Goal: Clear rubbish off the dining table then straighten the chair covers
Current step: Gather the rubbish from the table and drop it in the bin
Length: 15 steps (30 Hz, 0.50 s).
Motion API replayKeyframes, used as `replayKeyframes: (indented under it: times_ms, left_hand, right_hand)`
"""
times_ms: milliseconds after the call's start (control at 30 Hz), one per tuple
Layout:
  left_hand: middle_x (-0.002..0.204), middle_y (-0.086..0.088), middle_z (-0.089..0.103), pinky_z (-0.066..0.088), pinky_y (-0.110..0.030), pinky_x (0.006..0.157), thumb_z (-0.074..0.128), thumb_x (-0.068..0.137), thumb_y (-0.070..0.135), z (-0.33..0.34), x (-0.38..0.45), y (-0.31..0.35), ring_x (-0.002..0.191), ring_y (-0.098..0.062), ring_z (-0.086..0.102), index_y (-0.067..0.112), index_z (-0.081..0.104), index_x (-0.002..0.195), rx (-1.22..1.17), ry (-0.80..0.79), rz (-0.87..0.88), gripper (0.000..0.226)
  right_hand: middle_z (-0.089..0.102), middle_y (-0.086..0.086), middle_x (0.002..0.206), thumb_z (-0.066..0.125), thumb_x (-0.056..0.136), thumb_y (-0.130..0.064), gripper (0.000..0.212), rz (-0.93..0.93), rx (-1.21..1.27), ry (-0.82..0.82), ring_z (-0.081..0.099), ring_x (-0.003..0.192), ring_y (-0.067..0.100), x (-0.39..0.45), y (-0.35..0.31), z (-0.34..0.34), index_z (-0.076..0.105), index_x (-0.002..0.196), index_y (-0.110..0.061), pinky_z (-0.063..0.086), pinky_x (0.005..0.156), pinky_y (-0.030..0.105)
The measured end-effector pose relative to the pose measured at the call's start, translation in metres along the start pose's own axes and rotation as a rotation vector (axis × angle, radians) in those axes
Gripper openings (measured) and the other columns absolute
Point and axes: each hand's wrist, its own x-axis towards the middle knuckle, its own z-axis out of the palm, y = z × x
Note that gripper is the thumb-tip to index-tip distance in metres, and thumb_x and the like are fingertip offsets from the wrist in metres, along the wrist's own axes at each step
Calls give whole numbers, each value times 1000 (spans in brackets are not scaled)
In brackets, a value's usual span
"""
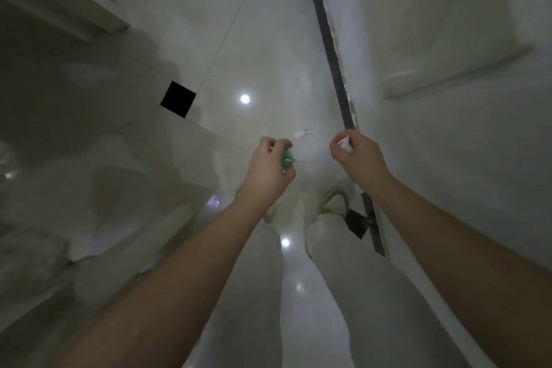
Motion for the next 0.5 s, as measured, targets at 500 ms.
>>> replayKeyframes:
  times_ms: [500]
  left_hand:
    - [117, -13, 56, 43, -37, 88, 67, 81, 16, 168, 168, -148, 105, -31, 53, 12, 50, 131, 256, -116, 21, 53]
  right_hand:
    - [59, -3, 90, 55, 94, -28, 21, 136, 106, 111, 62, 79, 15, 136, 142, 101, 54, 115, -30, 50, 59, 24]
